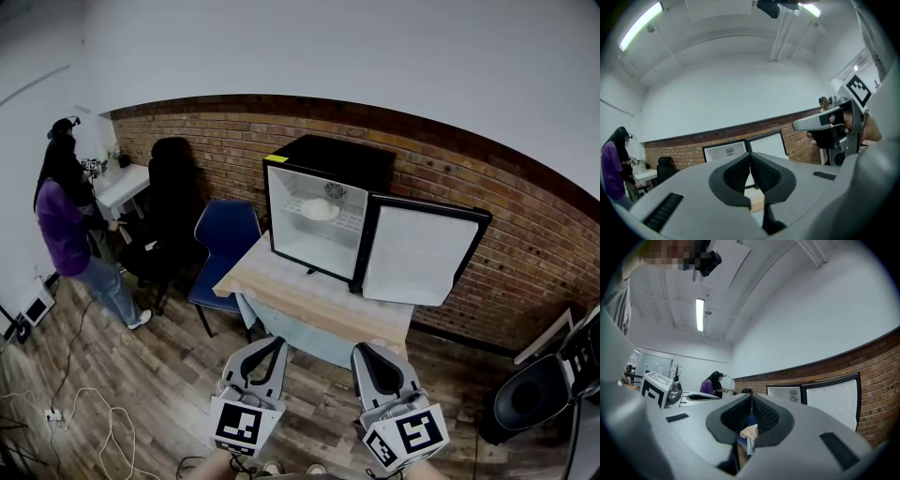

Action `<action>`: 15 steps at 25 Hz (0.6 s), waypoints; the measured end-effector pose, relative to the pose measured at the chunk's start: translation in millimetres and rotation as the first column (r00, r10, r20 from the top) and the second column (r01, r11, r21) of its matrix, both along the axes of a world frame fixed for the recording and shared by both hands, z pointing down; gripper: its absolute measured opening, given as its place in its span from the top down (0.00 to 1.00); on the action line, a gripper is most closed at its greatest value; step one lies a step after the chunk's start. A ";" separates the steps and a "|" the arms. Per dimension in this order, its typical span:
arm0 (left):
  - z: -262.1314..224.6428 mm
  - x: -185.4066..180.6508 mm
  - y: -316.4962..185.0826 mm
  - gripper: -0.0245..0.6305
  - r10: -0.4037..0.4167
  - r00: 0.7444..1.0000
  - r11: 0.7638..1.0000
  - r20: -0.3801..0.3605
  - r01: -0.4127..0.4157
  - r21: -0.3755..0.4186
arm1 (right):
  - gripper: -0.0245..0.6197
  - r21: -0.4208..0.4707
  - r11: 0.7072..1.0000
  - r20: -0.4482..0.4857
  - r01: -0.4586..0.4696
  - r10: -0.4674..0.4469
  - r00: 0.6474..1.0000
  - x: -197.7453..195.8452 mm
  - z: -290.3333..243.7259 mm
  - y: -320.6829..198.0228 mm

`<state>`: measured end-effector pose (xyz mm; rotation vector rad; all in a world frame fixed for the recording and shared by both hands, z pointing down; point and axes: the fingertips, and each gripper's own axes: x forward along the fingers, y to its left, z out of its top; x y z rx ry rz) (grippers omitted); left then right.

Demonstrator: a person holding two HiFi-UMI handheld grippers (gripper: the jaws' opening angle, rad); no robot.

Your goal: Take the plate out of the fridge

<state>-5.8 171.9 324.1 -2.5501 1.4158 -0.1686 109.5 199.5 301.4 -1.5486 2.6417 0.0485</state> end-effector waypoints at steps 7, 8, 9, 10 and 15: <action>6.1 16.6 -4.4 0.93 -0.044 0.999 0.999 -0.004 0.043 -0.016 | 0.91 0.001 0.999 0.007 0.035 -0.035 0.999 17.7 6.9 -9.3; 6.8 18.0 -5.3 0.93 -0.048 0.999 0.999 -0.001 0.048 -0.015 | 0.91 0.003 0.999 0.008 0.037 -0.037 0.999 19.8 7.1 -10.5; 7.4 19.2 -6.3 0.93 -0.052 0.999 0.999 0.003 0.052 -0.012 | 0.91 0.005 0.999 0.009 0.040 -0.040 0.999 21.5 7.1 -11.7; 8.0 20.2 -7.2 0.93 -0.056 0.998 0.998 0.005 0.056 -0.012 | 0.91 0.006 0.999 0.010 0.043 -0.043 0.999 22.9 7.1 -12.8; 9.3 23.3 -12.6 0.93 -0.068 0.998 0.998 0.012 0.068 -0.007 | 0.91 0.006 0.999 0.014 0.053 -0.053 0.998 27.4 9.9 -20.7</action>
